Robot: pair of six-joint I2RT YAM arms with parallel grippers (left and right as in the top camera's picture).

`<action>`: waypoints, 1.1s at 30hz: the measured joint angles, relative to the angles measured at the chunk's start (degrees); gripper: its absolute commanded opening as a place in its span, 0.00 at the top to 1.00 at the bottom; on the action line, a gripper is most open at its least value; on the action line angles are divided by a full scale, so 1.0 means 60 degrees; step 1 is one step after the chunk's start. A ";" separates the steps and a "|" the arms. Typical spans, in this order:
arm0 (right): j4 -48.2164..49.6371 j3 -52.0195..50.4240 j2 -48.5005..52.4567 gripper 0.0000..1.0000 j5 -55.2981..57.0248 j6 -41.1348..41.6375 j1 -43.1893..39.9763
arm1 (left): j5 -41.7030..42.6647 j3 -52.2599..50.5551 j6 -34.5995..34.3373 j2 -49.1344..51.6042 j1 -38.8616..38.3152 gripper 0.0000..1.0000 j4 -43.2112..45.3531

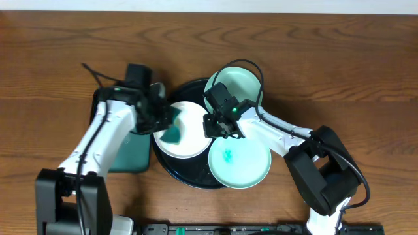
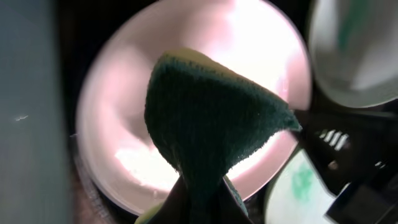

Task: Clean dirty plates on tray and stack at the side
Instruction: 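Scrub the white plate's green smear with the sponge in the left gripper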

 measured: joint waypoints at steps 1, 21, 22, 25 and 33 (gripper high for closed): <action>0.0000 0.0000 0.0000 0.99 0.0000 0.0000 0.0000 | -0.0047 0.0000 -0.0102 0.0080 -0.0127 0.93 0.0138; -0.0040 0.0011 0.0000 0.99 0.0004 0.0000 0.0000 | 0.0055 0.0226 -0.1086 0.2426 -0.0415 0.93 0.0736; -0.0040 0.0011 0.0000 0.99 0.0000 0.0000 0.0000 | 0.0142 0.0229 -0.1089 0.2437 -0.0514 0.93 0.0787; -0.0040 0.0011 0.0000 0.99 0.0000 0.0000 0.0000 | 0.0488 0.0229 -0.1089 0.2492 -0.0885 0.93 0.0994; -0.0044 0.0011 0.0000 0.99 0.0004 0.0000 0.0000 | 0.1585 0.0197 -0.1337 0.2692 -0.1341 0.93 0.1763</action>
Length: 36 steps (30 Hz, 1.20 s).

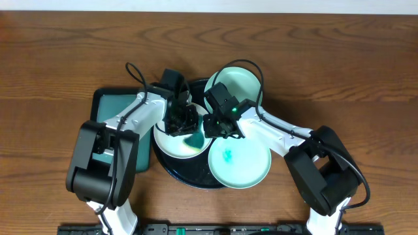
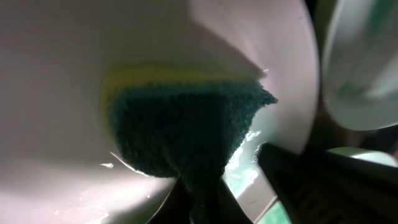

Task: Clean dirty plates on tray and stack at the side
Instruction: 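Scrub the white plate's green smear with the sponge in the left gripper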

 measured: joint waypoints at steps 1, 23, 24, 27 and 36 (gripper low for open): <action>0.0000 0.0000 0.0000 0.99 -0.0004 0.0000 0.0000 | 0.0127 -0.0025 -0.0055 0.0015 0.0011 0.93 0.0160; -0.0124 0.0036 0.0000 0.99 0.0040 -0.0004 0.0033 | -0.1406 0.0047 -0.0714 -0.0073 0.0951 0.93 0.0495; -0.0127 0.0036 0.0000 0.99 0.0040 -0.0007 0.0033 | -0.1727 0.0102 -0.0718 -0.0102 0.0962 0.93 0.0328; -0.0127 0.0036 0.0000 0.99 0.0040 -0.0004 0.0033 | -0.2739 0.0251 -0.0714 -0.0193 0.0962 0.93 -0.0219; -0.0120 0.0044 0.0000 0.99 -0.0025 -0.0018 0.0036 | -0.4758 0.0459 -0.0718 -0.0277 0.1024 0.93 -0.1668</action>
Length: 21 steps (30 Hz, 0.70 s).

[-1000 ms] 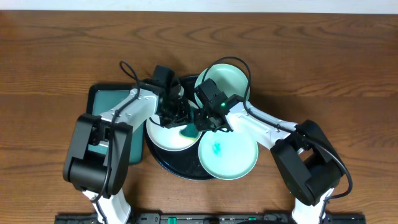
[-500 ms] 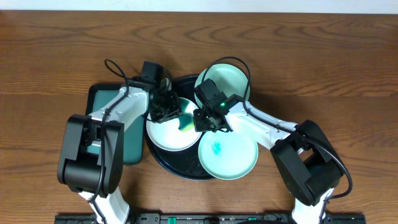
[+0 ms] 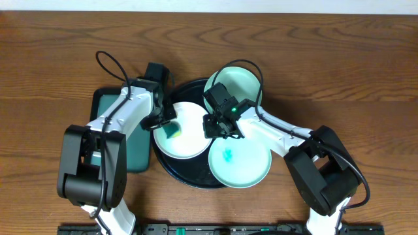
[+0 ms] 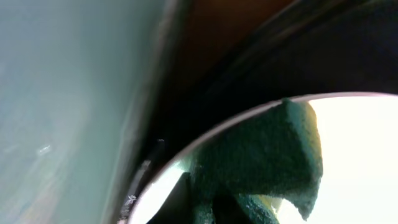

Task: Clean dirty plates on tray and stack at the side
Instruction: 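Scrub the white plate's green smear with the sponge in the left gripper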

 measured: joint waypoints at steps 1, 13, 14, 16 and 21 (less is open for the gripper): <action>-0.0004 0.0000 0.0000 0.99 -0.0033 -0.0015 0.0018 | -0.0062 -0.0004 0.0004 -0.0004 0.0007 0.93 -0.0127; -0.0135 -0.0004 0.0000 0.99 -0.0335 -0.0127 0.0186 | 0.0798 -0.0084 0.1421 0.0018 0.0255 0.93 -0.1712; -0.0138 -0.0004 0.0000 0.99 -0.0335 -0.0127 0.0186 | 0.0980 -0.0091 0.1614 0.0018 0.0237 0.93 -0.1705; -0.0153 -0.0004 0.0000 0.99 -0.0335 -0.0127 0.0186 | 0.1483 -0.0120 0.2062 0.0040 0.0109 0.93 -0.1639; -0.0299 -0.0004 -0.0015 0.99 -0.0211 -0.0182 0.0149 | 0.2251 -0.0262 0.2594 0.0106 -0.0452 0.93 -0.1483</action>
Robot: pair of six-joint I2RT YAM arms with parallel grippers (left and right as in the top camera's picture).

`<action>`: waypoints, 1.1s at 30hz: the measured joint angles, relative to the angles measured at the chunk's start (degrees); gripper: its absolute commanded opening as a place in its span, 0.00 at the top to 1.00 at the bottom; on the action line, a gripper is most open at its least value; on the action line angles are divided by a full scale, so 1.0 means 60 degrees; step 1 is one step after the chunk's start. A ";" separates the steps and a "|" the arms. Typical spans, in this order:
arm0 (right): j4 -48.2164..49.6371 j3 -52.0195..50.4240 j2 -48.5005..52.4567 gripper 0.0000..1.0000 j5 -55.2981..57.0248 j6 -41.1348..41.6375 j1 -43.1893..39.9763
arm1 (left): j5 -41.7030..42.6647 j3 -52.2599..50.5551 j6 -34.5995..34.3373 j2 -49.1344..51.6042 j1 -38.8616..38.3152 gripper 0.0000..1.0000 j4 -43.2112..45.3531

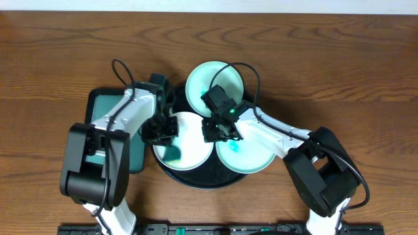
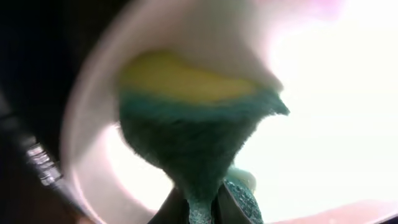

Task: Clean dirty plates on tray and stack at the side
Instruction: 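Scrub the white plate's green smear with the sponge in the left gripper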

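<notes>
A white plate [image 1: 192, 138] lies on the round black tray [image 1: 189, 180]. My left gripper [image 1: 163, 129] is over the plate's left side, shut on a green-and-yellow sponge [image 2: 199, 124] that presses on the white plate [image 2: 323, 93]; its tip [image 1: 172, 155] shows green below the gripper. The left gripper [image 2: 202, 196] pinches the sponge's lower end. My right gripper [image 1: 217, 128] sits at the white plate's right rim and appears clamped on it. A mint plate [image 1: 210, 79] lies at the tray's back. Another mint plate [image 1: 255, 156], at the right, carries a green stain [image 1: 235, 147].
A teal rectangular tray [image 1: 111, 134] lies on the wooden table left of the black tray, under my left arm. Cables loop above both wrists. Bare table stretches to the far left, right and back.
My left gripper and sponge went from the white plate's upper left rim to its lower left. The plates shifted: the back mint plate lies farther left, the stained one farther up and right.
The sponge hung over the white plate's left half, with my right gripper at the plate's right rim. Then the sponge was down on the plate's right part, then at its upper left rim, and now at its lower left. The right gripper stayed at the rim throughout.
</notes>
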 measured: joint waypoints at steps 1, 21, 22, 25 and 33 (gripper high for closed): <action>-0.0004 0.0000 0.0000 0.99 0.0022 -0.0015 0.0004 | 0.0080 -0.0007 0.0025 0.0000 -0.0135 0.93 0.0080; -0.0004 -0.0007 -0.0007 0.99 0.0025 -0.0044 0.0000 | 0.2823 -0.0331 -0.0594 0.0171 -0.0929 0.93 0.2390; -0.0007 -0.0007 -0.0007 0.99 0.0018 -0.0040 0.0000 | 0.2871 -0.0372 -0.0758 0.0171 -0.0922 0.93 0.2510; -0.0011 -0.0007 -0.0007 0.99 0.0015 -0.0040 -0.0040 | 0.3056 -0.0499 -0.1147 0.0160 -0.0900 0.93 0.2925; -0.0004 -0.0011 -0.0007 0.99 -0.0004 -0.0051 -0.0153 | 0.3676 -0.0627 -0.1960 0.0219 -0.0667 0.93 0.4269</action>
